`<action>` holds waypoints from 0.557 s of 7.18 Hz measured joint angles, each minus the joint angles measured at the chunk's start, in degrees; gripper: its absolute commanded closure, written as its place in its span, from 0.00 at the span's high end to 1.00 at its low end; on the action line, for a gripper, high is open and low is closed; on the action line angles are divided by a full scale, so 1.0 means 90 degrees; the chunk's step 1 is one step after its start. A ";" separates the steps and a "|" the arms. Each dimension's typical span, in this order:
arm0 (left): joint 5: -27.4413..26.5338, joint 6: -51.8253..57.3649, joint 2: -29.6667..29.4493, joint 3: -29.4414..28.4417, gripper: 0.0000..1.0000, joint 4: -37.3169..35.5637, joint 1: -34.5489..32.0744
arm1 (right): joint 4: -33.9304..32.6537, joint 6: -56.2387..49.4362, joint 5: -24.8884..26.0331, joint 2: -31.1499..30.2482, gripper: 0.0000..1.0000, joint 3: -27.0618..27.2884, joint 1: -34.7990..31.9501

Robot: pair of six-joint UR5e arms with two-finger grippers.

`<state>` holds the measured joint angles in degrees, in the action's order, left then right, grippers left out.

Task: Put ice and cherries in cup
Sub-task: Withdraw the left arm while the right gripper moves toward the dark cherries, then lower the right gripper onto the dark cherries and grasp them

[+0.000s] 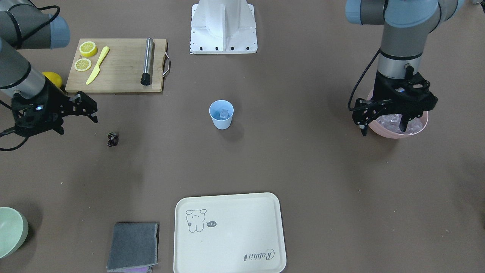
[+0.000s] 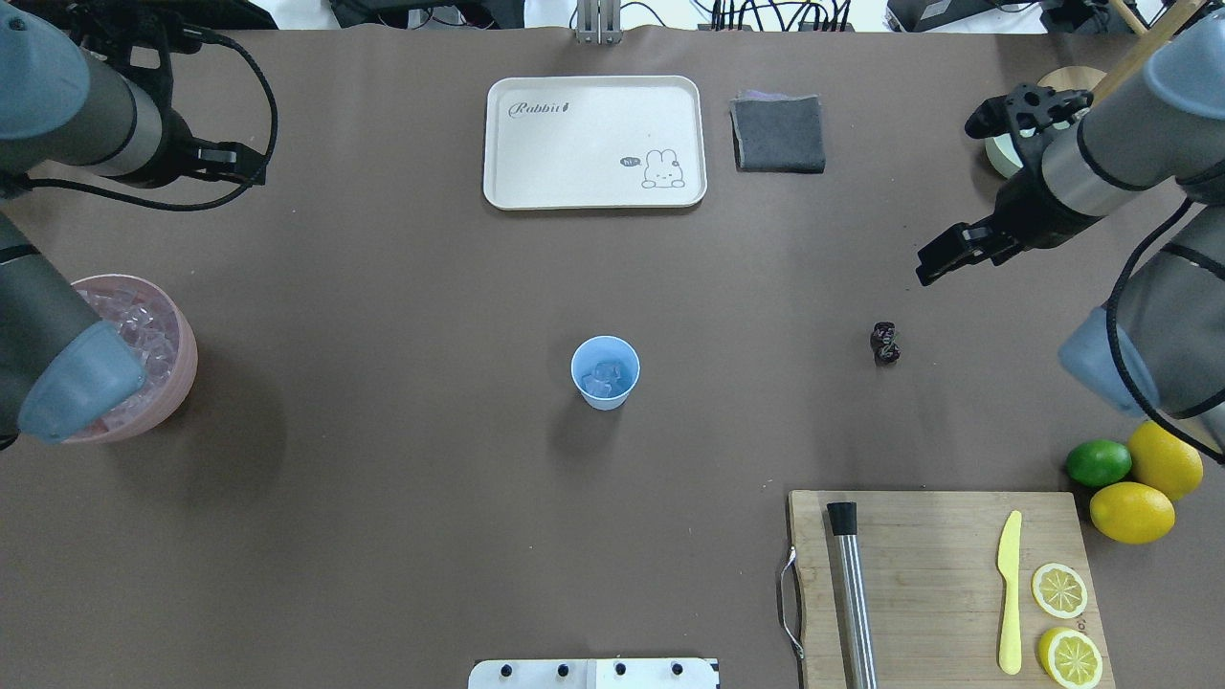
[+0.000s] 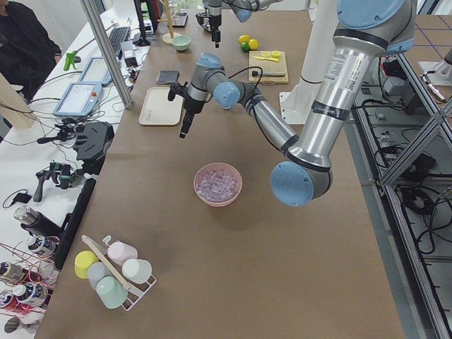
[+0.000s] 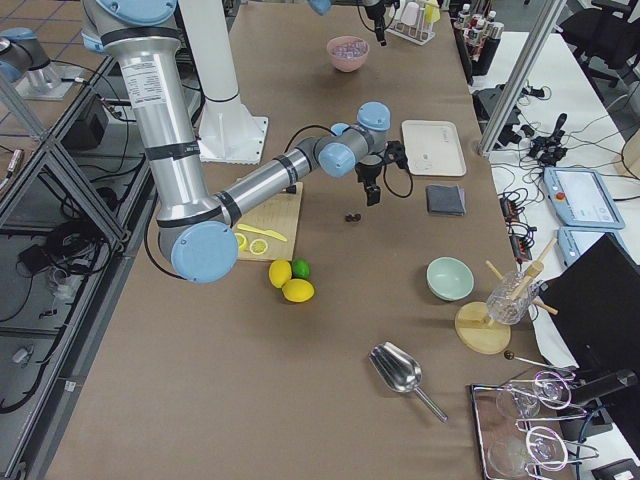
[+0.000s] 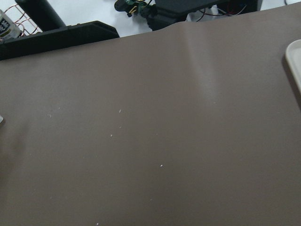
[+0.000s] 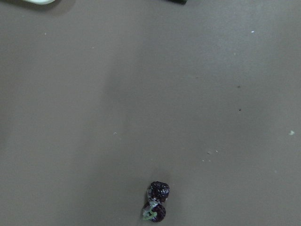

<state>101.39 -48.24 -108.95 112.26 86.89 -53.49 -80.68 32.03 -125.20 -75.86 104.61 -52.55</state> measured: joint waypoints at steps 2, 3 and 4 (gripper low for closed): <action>0.0710 0.0006 0.0209 0.0025 0.98 0.0005 -0.0433 | 0.0644 0.0677 0.0450 0.0040 1.00 -0.0319 0.0621; 0.0838 0.0007 0.0230 0.0029 0.98 0.0002 -0.0528 | 0.0754 0.0885 0.0616 0.0010 1.00 -0.0398 0.0803; 0.0890 0.0008 0.0236 0.0033 0.98 -0.0003 -0.0579 | 0.0792 0.1036 0.0700 -0.0012 0.99 -0.0498 0.0879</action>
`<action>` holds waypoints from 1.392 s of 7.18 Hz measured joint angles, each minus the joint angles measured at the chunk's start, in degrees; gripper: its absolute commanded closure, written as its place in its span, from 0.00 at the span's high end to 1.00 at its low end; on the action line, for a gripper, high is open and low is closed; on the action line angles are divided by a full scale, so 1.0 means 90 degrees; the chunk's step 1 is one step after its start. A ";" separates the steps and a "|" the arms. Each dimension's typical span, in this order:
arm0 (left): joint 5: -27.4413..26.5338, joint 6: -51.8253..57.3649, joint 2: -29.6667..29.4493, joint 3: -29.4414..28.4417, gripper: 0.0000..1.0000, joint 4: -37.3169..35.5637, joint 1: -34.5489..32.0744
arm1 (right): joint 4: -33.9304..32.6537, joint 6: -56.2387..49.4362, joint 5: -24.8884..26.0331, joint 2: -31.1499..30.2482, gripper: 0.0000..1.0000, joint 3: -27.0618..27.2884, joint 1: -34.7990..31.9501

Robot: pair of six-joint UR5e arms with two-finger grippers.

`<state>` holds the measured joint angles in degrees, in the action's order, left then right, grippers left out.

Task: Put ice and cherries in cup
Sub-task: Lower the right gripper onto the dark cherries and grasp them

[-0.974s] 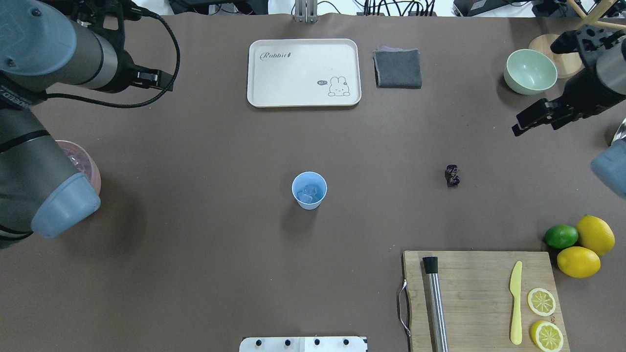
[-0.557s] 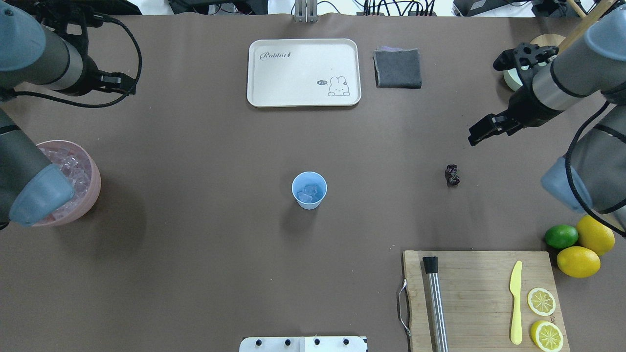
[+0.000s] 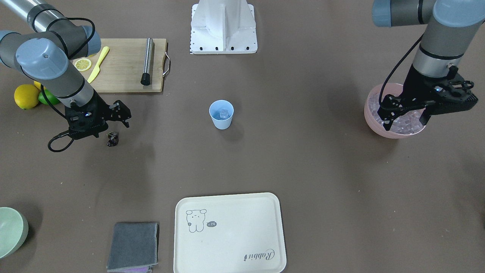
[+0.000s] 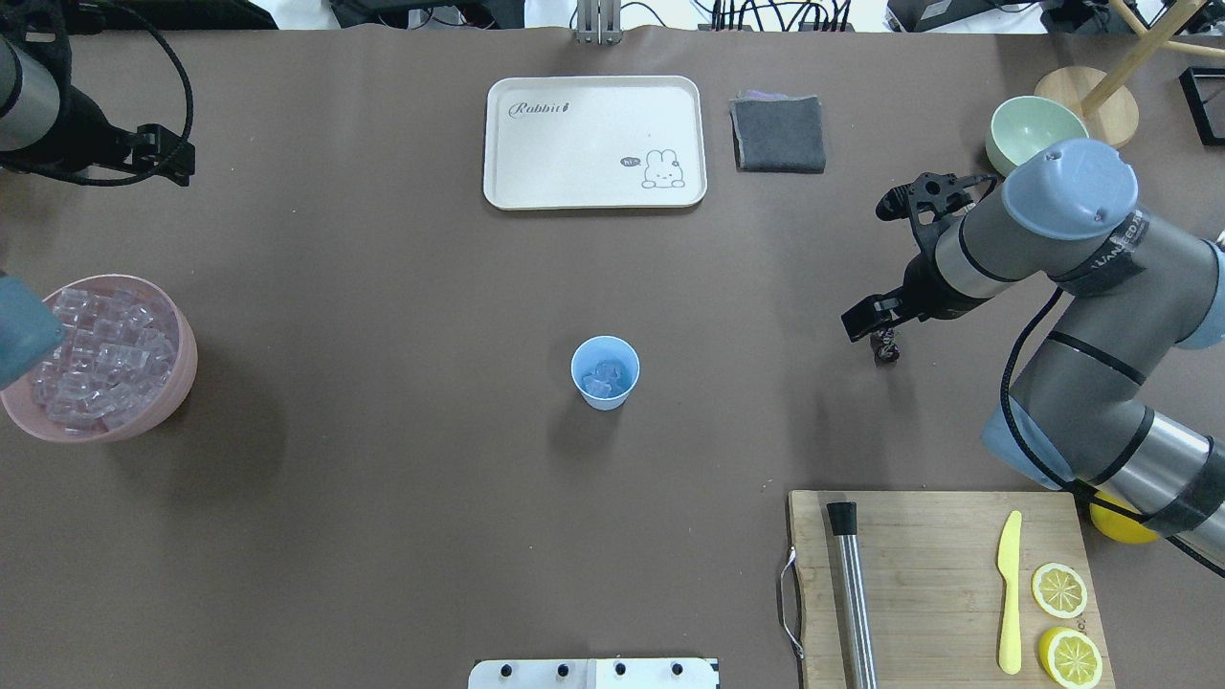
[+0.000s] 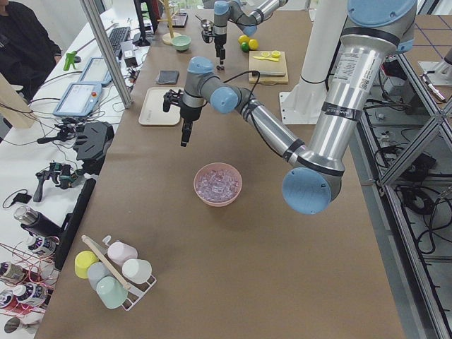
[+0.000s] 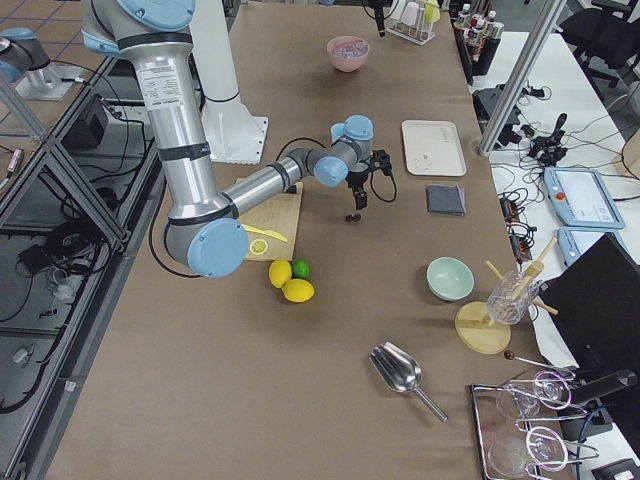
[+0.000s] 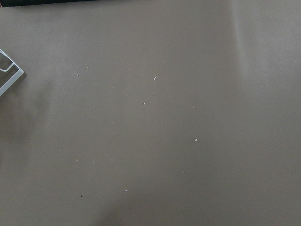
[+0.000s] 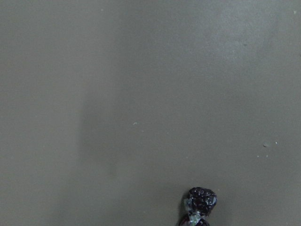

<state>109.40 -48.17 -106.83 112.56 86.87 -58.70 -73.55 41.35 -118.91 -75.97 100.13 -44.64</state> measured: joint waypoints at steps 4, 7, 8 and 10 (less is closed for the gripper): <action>0.0031 0.0017 -0.0001 -0.0016 0.98 -0.0013 -0.0049 | 0.0018 0.0762 0.0442 -0.0097 0.67 -0.0230 0.0070; 0.0023 0.0020 0.0004 -0.0031 0.98 -0.0020 -0.0050 | 0.0026 0.1081 0.0631 -0.0116 0.24 -0.0268 0.0229; 0.0022 0.0020 0.0004 -0.0037 0.98 -0.0022 -0.0050 | 0.0030 0.1146 0.0640 -0.0113 0.11 -0.0250 0.0273; 0.0035 0.0020 0.0003 -0.0021 0.98 -0.0029 -0.0056 | 0.0036 0.1221 0.0637 -0.0107 0.00 -0.0204 0.0330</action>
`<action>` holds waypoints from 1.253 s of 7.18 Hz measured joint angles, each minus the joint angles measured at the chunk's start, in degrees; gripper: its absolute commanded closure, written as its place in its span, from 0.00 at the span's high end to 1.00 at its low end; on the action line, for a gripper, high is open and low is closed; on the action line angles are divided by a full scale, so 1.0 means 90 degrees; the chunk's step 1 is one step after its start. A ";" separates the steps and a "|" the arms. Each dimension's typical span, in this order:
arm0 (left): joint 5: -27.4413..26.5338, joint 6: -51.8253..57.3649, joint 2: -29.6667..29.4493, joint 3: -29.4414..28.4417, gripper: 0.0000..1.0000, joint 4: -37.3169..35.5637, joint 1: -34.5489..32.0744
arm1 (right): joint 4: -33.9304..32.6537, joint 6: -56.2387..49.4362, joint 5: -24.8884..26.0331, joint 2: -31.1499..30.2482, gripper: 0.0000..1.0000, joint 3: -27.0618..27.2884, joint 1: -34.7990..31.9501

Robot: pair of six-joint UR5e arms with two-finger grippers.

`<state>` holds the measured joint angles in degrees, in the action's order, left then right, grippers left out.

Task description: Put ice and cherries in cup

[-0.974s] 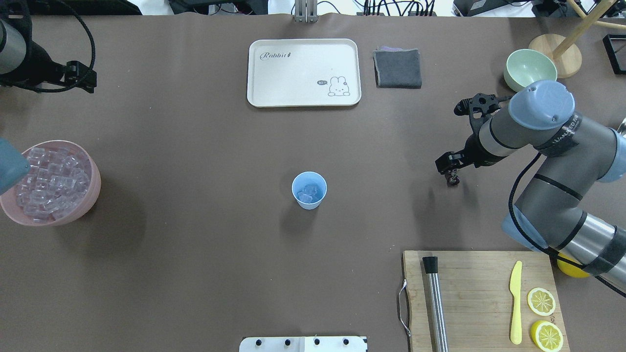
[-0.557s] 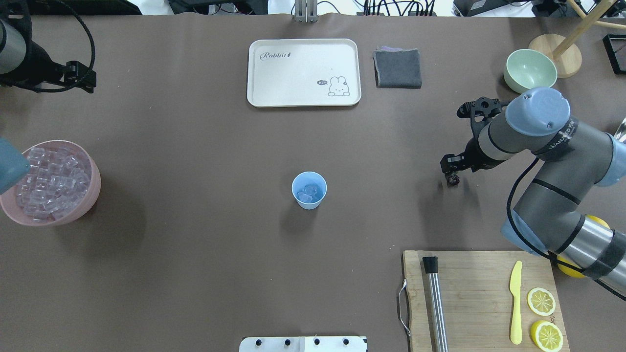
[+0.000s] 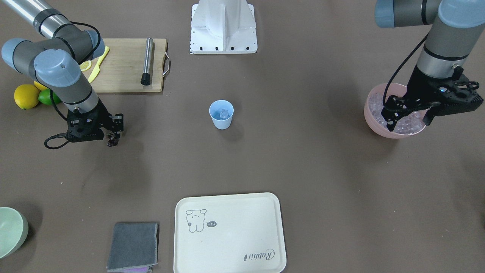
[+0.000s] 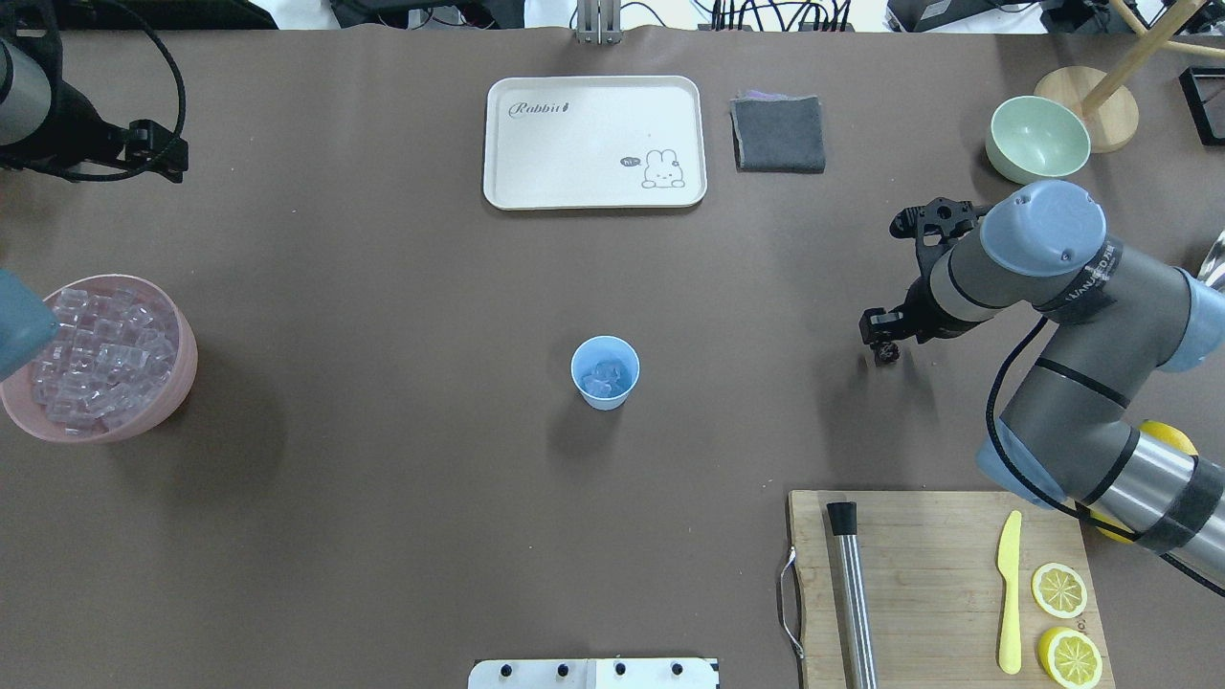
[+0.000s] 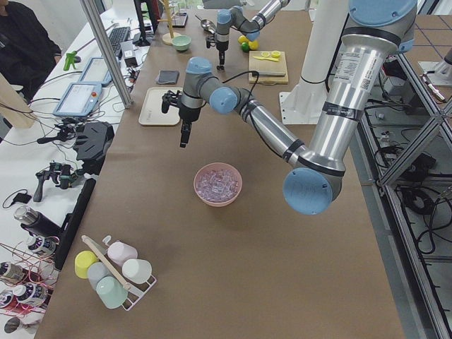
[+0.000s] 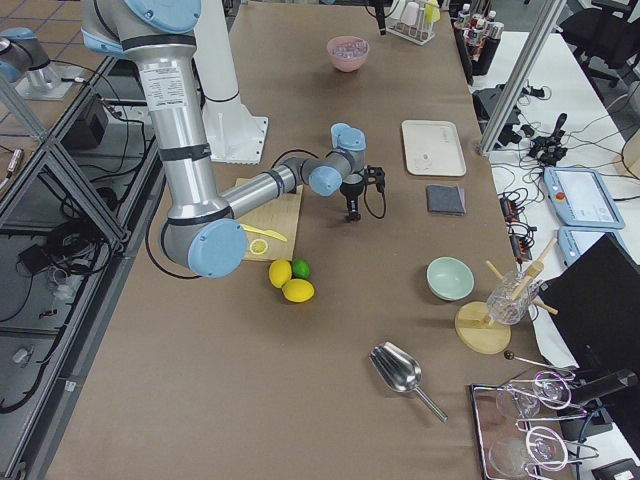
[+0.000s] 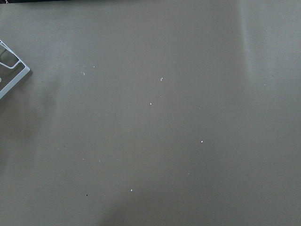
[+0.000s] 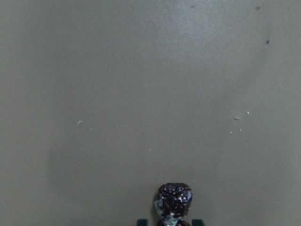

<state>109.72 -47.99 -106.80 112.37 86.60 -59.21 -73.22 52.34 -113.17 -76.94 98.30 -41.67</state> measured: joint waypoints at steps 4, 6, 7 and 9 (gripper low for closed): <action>0.0006 0.0000 -0.0024 0.0034 0.98 -0.0006 -0.0001 | -0.0004 -0.0070 -0.0014 0.0027 0.00 0.0279 -0.0028; 0.0009 0.0012 -0.0019 0.0017 0.98 -0.0012 -0.0034 | -0.0041 -0.0030 -0.0113 0.0494 0.00 0.0542 -0.0124; 0.0102 0.0203 -0.0007 -0.0025 0.98 -0.0031 -0.0148 | -0.0096 0.0000 -0.0197 0.0950 0.00 0.0580 -0.0105; 0.0533 0.1227 0.0179 -0.0258 0.98 -0.0170 -0.0768 | -0.0160 0.0082 -0.0178 0.1686 0.00 0.0510 0.0141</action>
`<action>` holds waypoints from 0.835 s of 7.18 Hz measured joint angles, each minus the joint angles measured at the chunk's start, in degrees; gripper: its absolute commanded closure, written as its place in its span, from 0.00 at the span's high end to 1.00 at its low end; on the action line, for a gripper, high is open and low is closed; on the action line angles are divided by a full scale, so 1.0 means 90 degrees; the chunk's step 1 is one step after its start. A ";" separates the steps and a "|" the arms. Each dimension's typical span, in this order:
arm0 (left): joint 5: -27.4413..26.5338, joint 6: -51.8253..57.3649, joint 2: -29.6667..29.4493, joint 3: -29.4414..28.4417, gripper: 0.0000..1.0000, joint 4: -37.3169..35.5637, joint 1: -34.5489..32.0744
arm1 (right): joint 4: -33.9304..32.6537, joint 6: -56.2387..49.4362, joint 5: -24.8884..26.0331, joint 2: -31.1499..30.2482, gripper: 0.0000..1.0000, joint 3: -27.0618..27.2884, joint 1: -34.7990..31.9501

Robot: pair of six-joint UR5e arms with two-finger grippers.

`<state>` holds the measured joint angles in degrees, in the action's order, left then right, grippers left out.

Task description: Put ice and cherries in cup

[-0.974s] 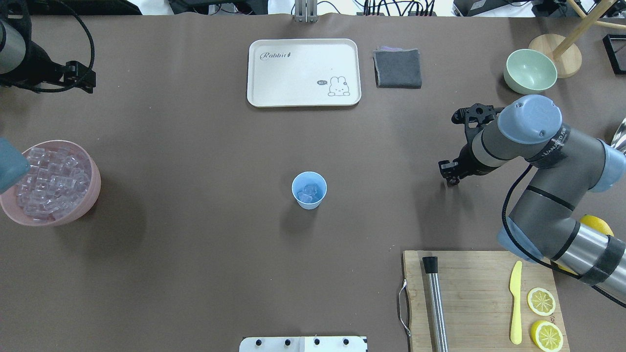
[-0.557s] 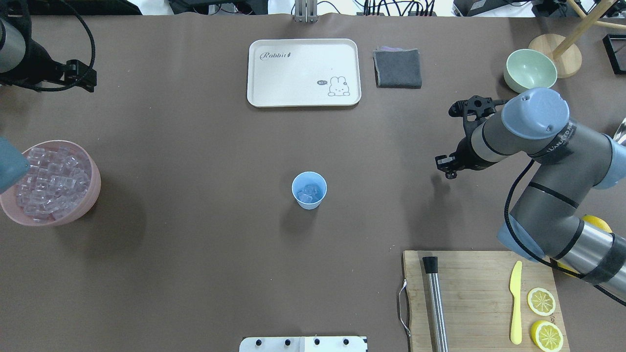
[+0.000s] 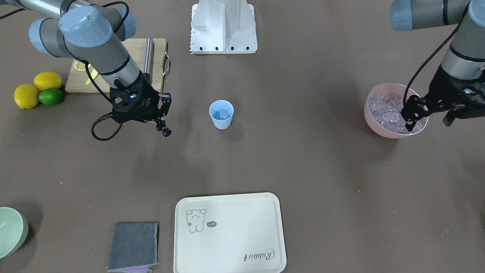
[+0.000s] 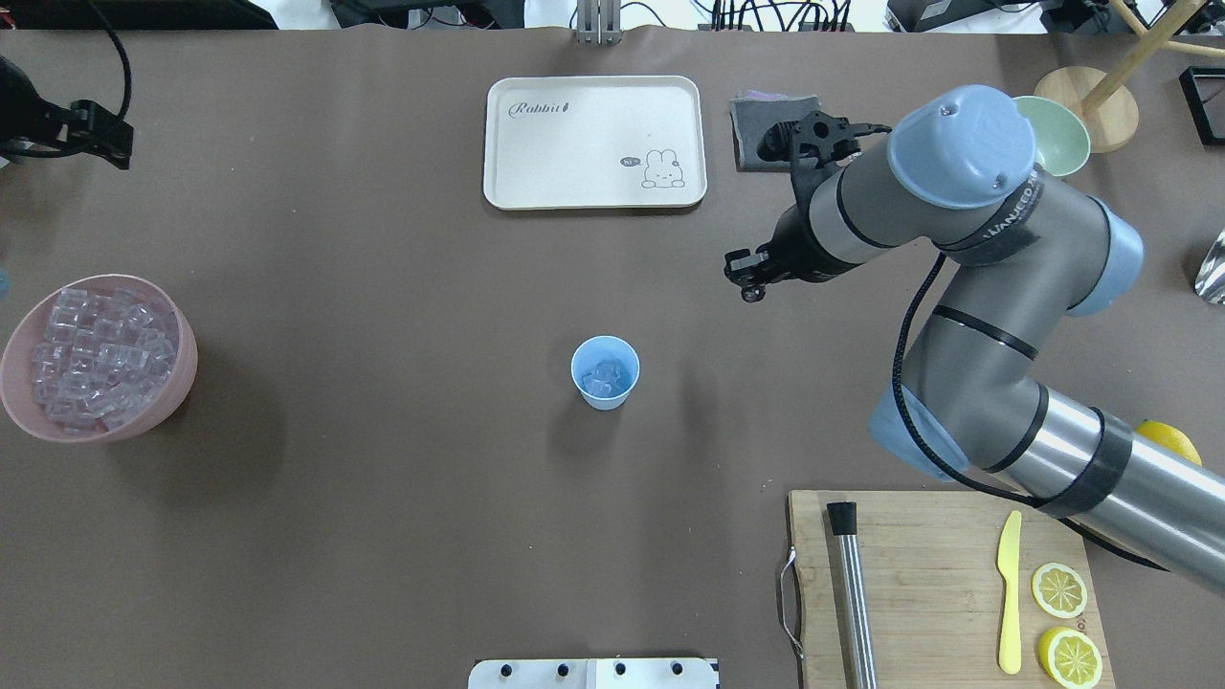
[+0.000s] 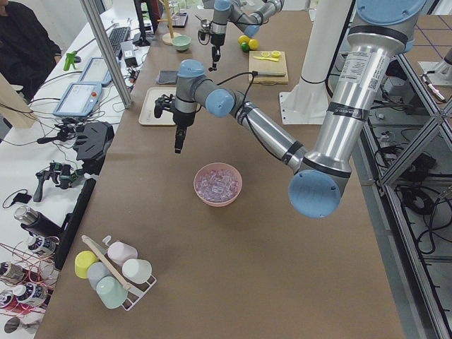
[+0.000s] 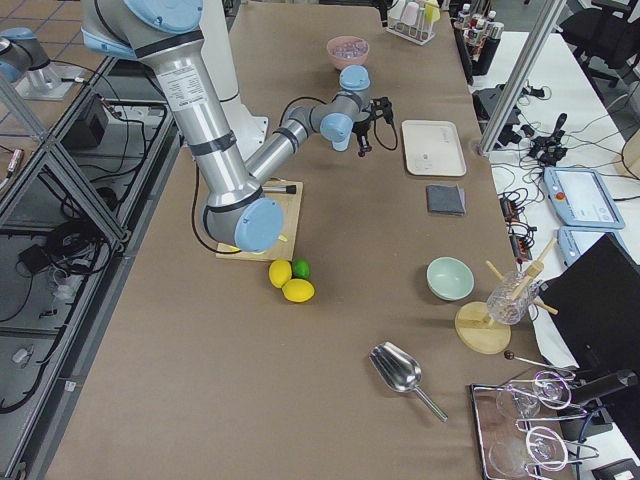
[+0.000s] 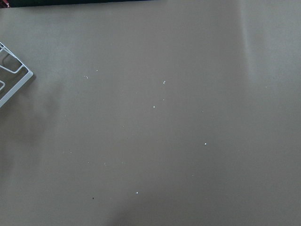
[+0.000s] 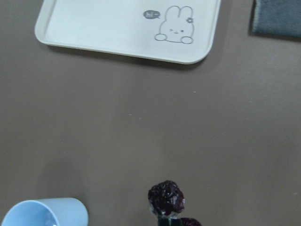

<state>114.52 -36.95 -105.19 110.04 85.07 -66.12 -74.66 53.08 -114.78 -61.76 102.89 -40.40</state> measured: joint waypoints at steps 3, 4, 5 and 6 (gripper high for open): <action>0.0615 0.1848 0.0583 -0.0455 0.98 -0.0021 -0.1231 | 0.0062 0.0029 0.0352 0.0522 0.00 -0.0099 0.0502; 0.0668 0.2076 0.0642 -0.0601 0.98 0.0011 -0.1387 | 0.0082 0.0026 0.0402 0.0576 0.00 -0.0095 0.0600; 0.0686 0.2167 0.0691 -0.0688 0.98 0.0035 -0.1456 | 0.0089 0.0014 0.0483 0.0626 0.00 -0.0098 0.0698; 0.0692 0.2197 0.0748 -0.0724 0.98 0.0048 -0.1477 | 0.0094 0.0009 0.0576 0.0696 0.00 -0.0106 0.0808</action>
<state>120.74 -17.17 -98.46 103.53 85.50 -79.41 -73.82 53.16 -109.60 -55.50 101.93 -33.13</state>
